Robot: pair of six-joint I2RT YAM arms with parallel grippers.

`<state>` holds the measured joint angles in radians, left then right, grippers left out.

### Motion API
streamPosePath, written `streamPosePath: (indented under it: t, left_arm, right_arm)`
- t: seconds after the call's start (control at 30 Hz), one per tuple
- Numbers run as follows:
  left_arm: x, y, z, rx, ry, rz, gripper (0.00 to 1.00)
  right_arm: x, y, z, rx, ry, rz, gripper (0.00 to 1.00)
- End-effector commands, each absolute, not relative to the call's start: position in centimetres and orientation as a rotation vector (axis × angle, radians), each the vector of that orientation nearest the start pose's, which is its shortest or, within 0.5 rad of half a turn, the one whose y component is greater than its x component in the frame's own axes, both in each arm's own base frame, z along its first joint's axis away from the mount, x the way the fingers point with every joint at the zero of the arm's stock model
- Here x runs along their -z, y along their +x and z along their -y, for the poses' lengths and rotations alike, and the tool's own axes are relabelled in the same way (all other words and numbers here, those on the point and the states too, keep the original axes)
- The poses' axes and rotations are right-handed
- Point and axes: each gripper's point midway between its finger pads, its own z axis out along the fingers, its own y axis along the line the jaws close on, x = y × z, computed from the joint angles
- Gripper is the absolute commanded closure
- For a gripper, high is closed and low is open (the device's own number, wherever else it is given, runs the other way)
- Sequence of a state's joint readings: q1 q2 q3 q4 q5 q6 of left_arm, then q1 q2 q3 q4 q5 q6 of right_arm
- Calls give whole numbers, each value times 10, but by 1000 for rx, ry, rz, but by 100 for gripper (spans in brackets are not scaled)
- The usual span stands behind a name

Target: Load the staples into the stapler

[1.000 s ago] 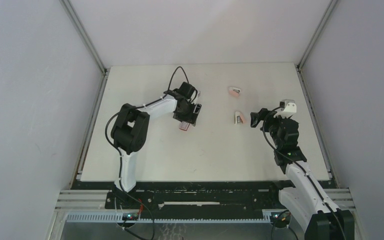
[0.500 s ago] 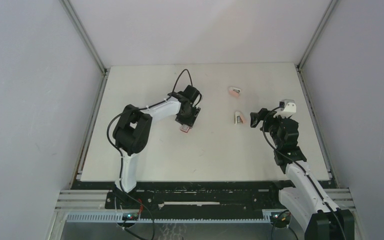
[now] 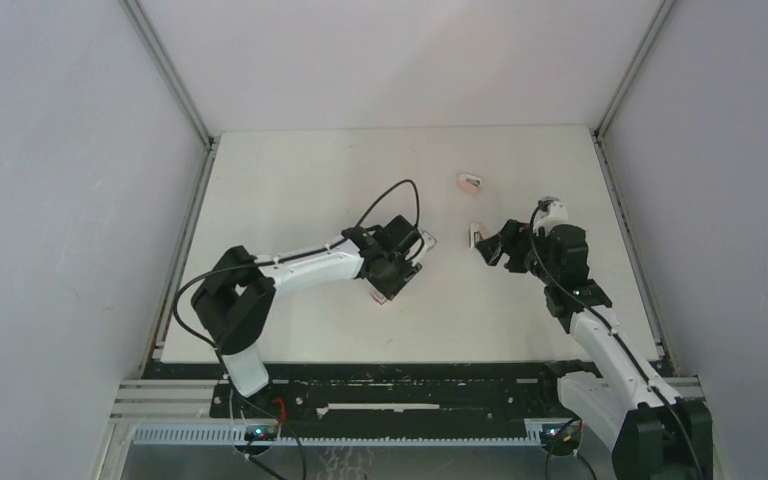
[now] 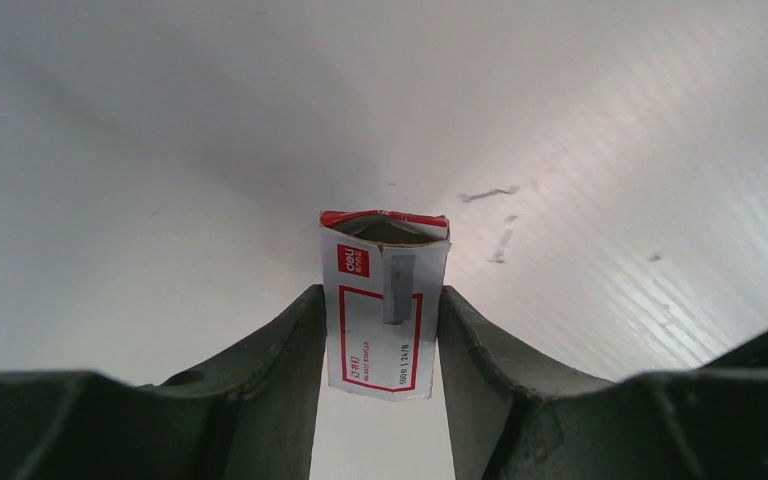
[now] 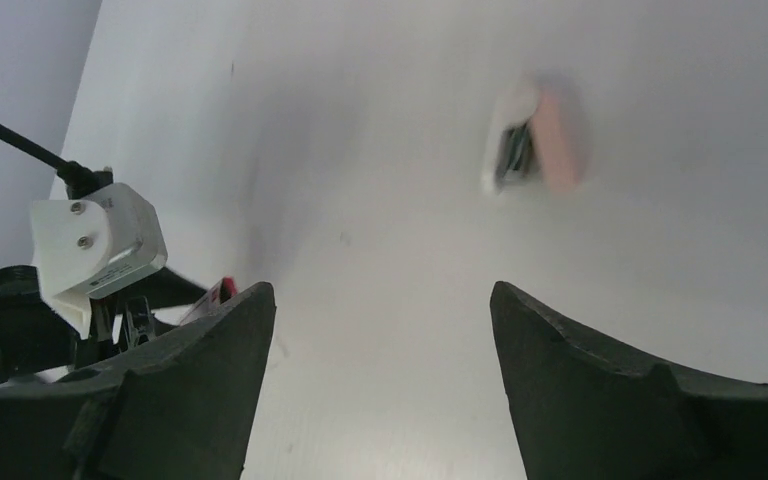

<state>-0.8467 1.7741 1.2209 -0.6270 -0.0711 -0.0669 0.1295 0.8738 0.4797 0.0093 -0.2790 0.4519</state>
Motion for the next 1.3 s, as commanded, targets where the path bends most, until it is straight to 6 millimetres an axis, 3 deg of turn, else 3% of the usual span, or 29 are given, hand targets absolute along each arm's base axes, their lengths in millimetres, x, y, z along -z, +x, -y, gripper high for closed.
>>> streamPosePath:
  t: [0.0,0.23,0.43,0.53,0.67,0.83,1.03,1.17,1.27]
  left_arm:
    - [-53,230,292,258,1212,-2437,52]
    - [-46,206,310,311,1381,-2345,50]
    - [-34,195,311,250,1468,-2315,39]
    - [-37,200,306,183,1410,-2331,34]
    - [-72,217,301,132,1111,-2342,29]
    - [-112,213,293,351,554,-2365,30]
    - [-96,184,295,778,9,-2387,37]
    - [-82,171,303,980,-197,-2397,45]
    - [-69,168,301,1005,-285,-2417,50]
  right_arm:
    - [-129,258,-144,-928,109,-2207,24]
    - [-99,226,-171,-1045,56,-2396,36]
    - [-77,223,-185,-1034,72,-2443,49]
    - [-68,221,-193,-1075,74,-2463,55]
    - [-59,220,-208,-1109,15,-2480,59]
    - [-51,221,-221,-1149,-62,-2496,65]
    - [-44,223,-234,-1138,-161,-2523,70]
    - [-44,224,-245,-1164,-208,-2525,75]
    - [-47,225,-254,-1184,-244,-2517,75]
